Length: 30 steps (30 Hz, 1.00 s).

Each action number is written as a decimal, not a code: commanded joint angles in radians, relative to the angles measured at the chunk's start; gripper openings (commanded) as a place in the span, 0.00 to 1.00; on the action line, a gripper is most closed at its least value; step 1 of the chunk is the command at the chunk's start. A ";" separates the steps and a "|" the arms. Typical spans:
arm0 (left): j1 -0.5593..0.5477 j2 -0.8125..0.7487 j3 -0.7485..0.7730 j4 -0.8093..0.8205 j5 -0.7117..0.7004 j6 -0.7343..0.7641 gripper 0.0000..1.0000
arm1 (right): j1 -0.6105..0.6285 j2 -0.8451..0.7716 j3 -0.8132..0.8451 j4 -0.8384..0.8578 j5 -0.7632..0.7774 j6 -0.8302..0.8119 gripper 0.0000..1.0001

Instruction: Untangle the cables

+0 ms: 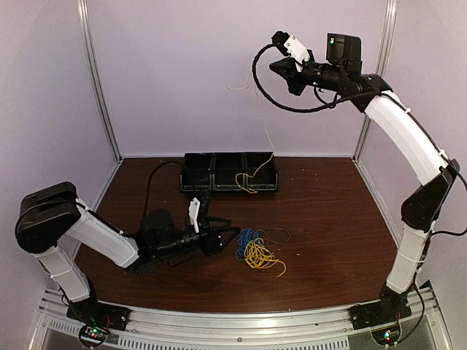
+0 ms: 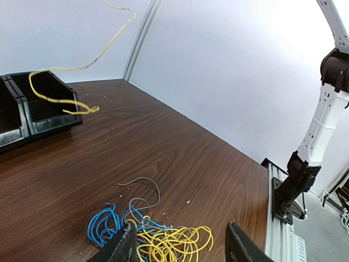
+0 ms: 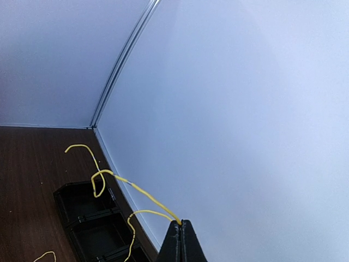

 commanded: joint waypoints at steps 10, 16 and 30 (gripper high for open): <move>0.006 -0.306 -0.127 -0.212 -0.235 0.045 0.57 | -0.028 0.147 0.044 0.186 0.142 0.062 0.00; 0.005 -0.334 -0.140 -0.264 -0.268 0.047 0.58 | -0.045 0.222 0.062 0.269 0.179 0.065 0.00; 0.005 -0.352 -0.191 -0.259 -0.310 0.026 0.58 | -0.094 0.275 -0.098 0.284 0.097 0.216 0.00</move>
